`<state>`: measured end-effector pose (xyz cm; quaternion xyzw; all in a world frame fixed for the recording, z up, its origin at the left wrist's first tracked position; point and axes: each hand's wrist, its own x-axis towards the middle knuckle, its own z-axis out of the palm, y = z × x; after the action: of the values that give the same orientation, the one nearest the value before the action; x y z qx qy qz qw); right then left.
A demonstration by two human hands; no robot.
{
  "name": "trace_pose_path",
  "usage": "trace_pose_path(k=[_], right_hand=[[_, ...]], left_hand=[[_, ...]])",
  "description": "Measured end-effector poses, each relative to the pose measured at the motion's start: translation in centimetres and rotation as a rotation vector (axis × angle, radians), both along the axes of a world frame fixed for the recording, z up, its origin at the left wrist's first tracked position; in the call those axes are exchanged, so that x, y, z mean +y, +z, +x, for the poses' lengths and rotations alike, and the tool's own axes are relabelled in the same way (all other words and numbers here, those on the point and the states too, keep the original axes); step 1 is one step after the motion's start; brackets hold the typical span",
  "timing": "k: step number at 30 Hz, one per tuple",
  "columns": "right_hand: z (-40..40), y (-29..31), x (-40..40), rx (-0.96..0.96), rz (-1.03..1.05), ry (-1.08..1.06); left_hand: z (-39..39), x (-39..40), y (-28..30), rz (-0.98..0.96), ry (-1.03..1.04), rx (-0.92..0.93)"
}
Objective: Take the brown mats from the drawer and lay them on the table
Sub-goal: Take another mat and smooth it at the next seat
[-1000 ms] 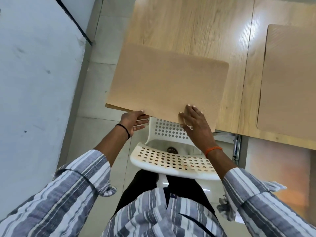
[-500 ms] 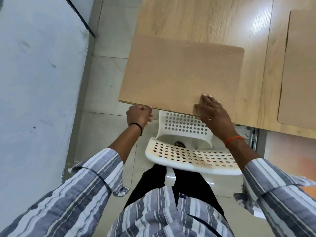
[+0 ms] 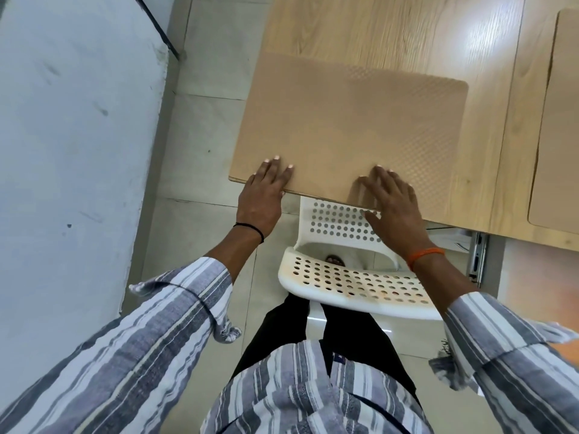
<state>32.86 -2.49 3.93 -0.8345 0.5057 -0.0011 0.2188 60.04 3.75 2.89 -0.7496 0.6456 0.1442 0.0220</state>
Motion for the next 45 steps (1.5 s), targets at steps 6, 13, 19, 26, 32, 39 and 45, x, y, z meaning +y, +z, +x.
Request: trace_pose_path(k=[6,13,19,26,32,39,45], right_hand=[[2.3,-1.5,2.1,0.019,-0.019,-0.072],[2.4,-2.1,2.2,0.017,-0.030,-0.088],[2.0,-2.3,1.9,0.017,-0.023,-0.066],[1.8,-2.5,1.7,0.018,-0.033,-0.047],[1.6,-2.2,1.8,0.006,-0.019,-0.047],[1.5,-1.9,1.5,0.030,-0.004,-0.047],[1.2,-1.9,1.1,0.027,0.012,-0.054]], left_hand=[[0.4,0.1,-0.2,-0.002,0.000,0.026],[0.4,0.1,-0.2,0.007,0.001,0.029],[0.4,0.0,0.0,0.027,-0.020,0.010],[0.6,-0.1,0.6,0.020,-0.036,0.010],[1.2,-0.5,1.7,0.046,-0.032,0.033],[1.0,-0.8,2.2,0.077,-0.047,0.010],[0.8,-0.8,2.1,0.066,-0.054,0.022]])
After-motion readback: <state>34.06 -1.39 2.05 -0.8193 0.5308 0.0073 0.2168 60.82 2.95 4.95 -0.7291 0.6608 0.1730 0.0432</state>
